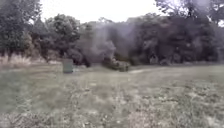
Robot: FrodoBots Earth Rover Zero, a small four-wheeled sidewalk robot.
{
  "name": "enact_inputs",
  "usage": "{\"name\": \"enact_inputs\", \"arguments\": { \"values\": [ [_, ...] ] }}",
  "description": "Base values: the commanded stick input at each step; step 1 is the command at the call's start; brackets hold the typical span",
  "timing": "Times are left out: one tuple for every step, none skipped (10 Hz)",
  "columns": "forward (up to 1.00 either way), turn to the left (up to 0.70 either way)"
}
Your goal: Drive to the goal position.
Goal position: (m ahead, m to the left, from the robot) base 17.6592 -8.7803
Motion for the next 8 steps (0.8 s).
{"name": "enact_inputs", "arguments": {
  "values": [
    [0.5,-0.2],
    [0.5,-0.18],
    [0.5,-0.02],
    [0.5,-0.01],
    [0.5,0.0],
    [0.5,0.0],
    [0.5,0.0],
    [0.5,0.0]
  ]
}}
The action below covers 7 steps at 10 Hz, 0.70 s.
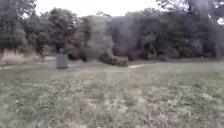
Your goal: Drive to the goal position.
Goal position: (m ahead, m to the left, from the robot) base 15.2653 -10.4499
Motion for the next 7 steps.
{"name": "enact_inputs", "arguments": {
  "values": [
    [0.5,0.0],
    [0.5,0.0],
    [0.5,0.0],
    [0.5,0.0],
    [0.5,0.0],
    [0.5,0.0],
    [0.5,0.0]
  ]
}}
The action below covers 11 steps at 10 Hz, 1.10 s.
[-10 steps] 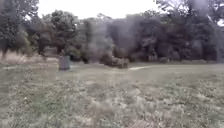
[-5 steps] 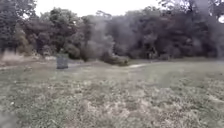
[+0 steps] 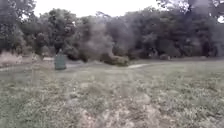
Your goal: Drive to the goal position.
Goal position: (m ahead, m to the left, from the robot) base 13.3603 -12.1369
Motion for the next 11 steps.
{"name": "enact_inputs", "arguments": {
  "values": [
    [0.5,0.0],
    [0.5,0.0],
    [0.5,0.0],
    [0.5,-0.04],
    [0.5,-0.08],
    [0.5,-0.12],
    [0.5,-0.09],
    [0.5,-0.07],
    [0.5,-0.03],
    [0.5,-0.04],
    [0.5,-0.05]
  ]
}}
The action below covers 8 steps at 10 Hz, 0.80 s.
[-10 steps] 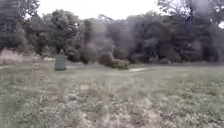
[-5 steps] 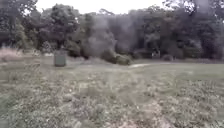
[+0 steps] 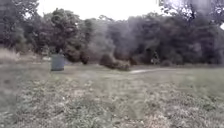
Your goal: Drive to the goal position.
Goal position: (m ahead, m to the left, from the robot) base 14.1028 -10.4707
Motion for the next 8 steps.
{"name": "enact_inputs", "arguments": {
  "values": [
    [0.5,-0.04],
    [0.5,-0.04],
    [0.5,-0.04],
    [0.5,-0.04],
    [0.5,-0.04],
    [0.5,-0.04],
    [0.5,-0.04],
    [0.5,-0.05]
  ]
}}
